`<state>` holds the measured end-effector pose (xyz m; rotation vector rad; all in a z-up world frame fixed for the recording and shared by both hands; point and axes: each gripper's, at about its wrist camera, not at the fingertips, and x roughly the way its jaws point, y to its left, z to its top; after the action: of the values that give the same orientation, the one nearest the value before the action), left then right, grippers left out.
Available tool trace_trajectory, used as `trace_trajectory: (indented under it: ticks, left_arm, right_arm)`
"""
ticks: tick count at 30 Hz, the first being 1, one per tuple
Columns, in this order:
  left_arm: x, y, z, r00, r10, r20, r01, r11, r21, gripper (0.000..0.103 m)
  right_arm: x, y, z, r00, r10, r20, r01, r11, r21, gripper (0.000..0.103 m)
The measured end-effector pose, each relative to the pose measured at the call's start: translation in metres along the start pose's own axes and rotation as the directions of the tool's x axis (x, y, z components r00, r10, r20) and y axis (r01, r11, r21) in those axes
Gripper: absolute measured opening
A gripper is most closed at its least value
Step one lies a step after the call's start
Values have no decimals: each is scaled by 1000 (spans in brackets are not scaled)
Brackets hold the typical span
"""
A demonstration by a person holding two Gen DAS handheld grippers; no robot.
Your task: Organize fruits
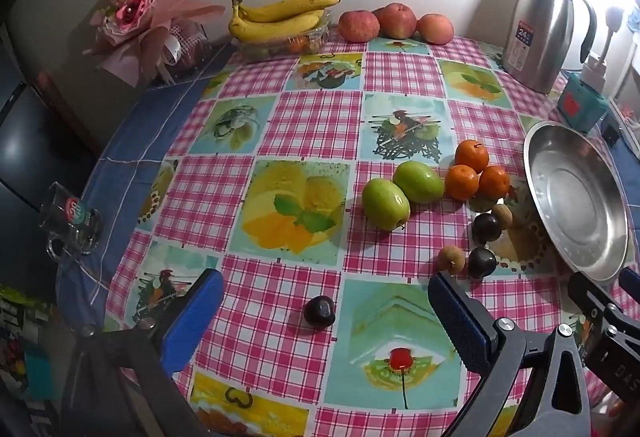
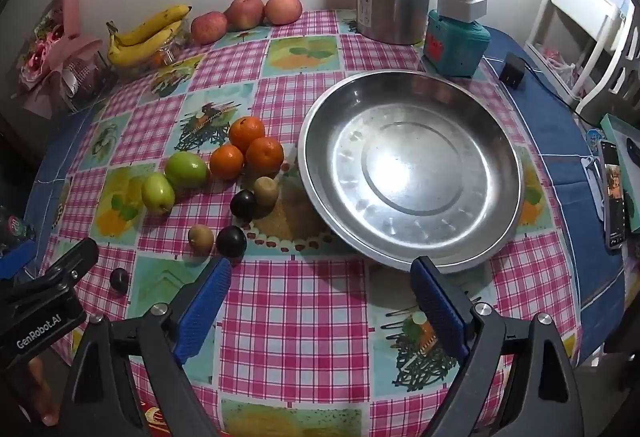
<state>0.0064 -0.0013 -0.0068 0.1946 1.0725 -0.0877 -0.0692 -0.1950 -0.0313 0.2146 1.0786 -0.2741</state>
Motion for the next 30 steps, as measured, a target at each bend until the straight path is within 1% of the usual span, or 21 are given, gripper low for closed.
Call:
trace_trajectory:
  ticks: [13,30]
  left_arm:
    - [9,6,-1,1000,-4,-26,3,999,-45,103]
    - [12,8,0,999,-9,-34,8,999,-53,103]
  right_arm:
    - [-3,-2,1,1000,20,7,-20,1000,4,91]
    - [-4,-2,2,1000,21,12,-21,1000,3,91]
